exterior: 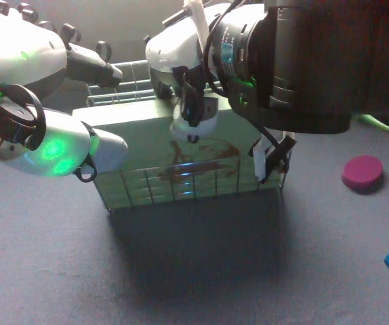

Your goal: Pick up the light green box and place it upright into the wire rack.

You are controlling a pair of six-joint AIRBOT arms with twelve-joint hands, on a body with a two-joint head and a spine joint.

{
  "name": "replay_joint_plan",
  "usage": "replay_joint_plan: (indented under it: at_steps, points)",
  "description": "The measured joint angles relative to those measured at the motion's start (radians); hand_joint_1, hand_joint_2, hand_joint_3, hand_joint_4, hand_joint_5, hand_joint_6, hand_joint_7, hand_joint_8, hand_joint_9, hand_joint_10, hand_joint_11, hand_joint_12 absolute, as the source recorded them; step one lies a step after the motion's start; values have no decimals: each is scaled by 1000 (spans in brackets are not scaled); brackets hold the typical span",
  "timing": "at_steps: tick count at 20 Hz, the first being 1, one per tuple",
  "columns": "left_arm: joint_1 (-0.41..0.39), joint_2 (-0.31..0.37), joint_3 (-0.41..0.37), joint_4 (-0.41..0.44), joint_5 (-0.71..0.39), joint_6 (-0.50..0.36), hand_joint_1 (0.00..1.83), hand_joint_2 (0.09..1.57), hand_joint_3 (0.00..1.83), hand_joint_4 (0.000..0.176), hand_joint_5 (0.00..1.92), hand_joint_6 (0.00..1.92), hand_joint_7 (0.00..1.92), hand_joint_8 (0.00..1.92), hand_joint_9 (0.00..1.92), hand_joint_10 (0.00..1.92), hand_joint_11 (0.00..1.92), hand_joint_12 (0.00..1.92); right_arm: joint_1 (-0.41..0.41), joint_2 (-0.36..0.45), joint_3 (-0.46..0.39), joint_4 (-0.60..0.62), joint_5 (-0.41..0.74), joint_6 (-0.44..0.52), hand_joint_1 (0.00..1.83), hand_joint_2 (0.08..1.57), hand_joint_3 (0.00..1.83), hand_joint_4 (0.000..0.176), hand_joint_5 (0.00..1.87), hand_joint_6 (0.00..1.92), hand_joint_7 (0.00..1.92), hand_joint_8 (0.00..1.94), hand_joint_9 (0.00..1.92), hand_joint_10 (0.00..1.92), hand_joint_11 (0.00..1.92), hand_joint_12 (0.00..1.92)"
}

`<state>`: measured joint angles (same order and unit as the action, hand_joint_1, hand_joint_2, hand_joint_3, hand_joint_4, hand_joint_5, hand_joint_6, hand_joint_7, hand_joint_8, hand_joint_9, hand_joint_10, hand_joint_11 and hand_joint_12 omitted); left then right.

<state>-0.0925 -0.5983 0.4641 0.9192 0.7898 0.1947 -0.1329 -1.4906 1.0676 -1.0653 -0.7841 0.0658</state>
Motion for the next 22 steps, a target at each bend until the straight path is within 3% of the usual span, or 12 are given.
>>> replay_joint_plan:
  at_steps: [3, 4, 6, 7, 8, 9, 12, 17, 19, 20, 22]
  points:
    - [0, 0, 0, 0, 1, -2, 245, 1202, 0, 106, 279, 0, 254, 0, 257, 1, 0, 729, 0, 0, 0, -1, 1, 0, 783, 1071, 0, 0, 372, 0, 346, 0, 349, 23, 17, 1209]
    - [0, 0, 0, 0, 1, -2, 245, 1202, 0, 107, 279, 0, 255, 0, 257, 0, 0, 724, 0, 0, 0, -1, 1, 0, 742, 1029, 0, 0, 328, 1, 276, 2, 252, 5, 0, 1039]
    - [0, 0, 0, 0, 3, -7, 242, 1203, 0, 107, 277, 0, 252, 0, 254, 0, 0, 738, 0, 2, -5, -2, -1, 0, 723, 1016, 0, 0, 291, 1, 239, 1, 212, 2, 0, 946]
    - [0, 0, 0, 0, 3, -11, 244, 1202, 0, 107, 277, 0, 253, 0, 255, 0, 0, 757, 0, 5, -10, -2, -2, 0, 670, 1016, 0, 0, 244, 0, 187, 0, 168, 0, 0, 825]
    - [0, 0, 0, 0, 3, -13, 244, 1202, 0, 107, 278, 0, 261, 2, 263, 3, 0, 782, 3, 14, -22, -2, -2, 0, 460, 1024, 0, 19, 20, 0, 13, 0, 12, 0, 0, 415]
    - [0, 0, 0, 0, 5, -13, 244, 1202, 0, 106, 279, 0, 262, 2, 264, 3, 0, 792, 9, 29, -41, 3, -5, -1, 382, 1008, 0, 33, 3, 0, 2, 0, 2, 0, 0, 290]
    - [-2, 0, -5, 0, 6, -13, 259, 1195, 0, 107, 283, 2, 265, 2, 263, 1, 0, 793, 51, 95, -119, -1, -6, -2, 266, 1002, 0, 37, 0, 0, 0, 0, 0, 0, 0, 119]
    - [-3, 0, -13, -1, 9, -13, 264, 1193, 0, 107, 287, 2, 263, 0, 252, 0, 0, 776, 116, 262, -294, -5, -19, -5, 249, 1000, 0, 36, 0, 0, 0, 0, 0, 0, 0, 325]
    - [-3, 0, -13, 0, 10, -13, 264, 1193, 0, 106, 284, 1, 266, 1, 257, 1, 0, 812, 135, 354, -389, 4, -46, -15, 255, 1006, 1, 28, 15, 4, 0, 0, 16, 4, 0, 594]
    - [-3, 0, -14, 0, 10, -14, 264, 1193, 0, 106, 284, 1, 266, 1, 257, 1, 0, 812, 140, 373, -410, 3, -51, -17, 255, 1006, 1, 28, 15, 4, 0, 0, 16, 4, 0, 594]
    - [-6, -2, -17, -3, 10, -14, 269, 1195, 0, 107, 291, 3, 273, 2, 273, 5, 0, 862, 156, 441, -476, 21, -71, -41, 340, 1012, 2, 10, 143, 28, 116, 18, 108, 22, 0, 891]
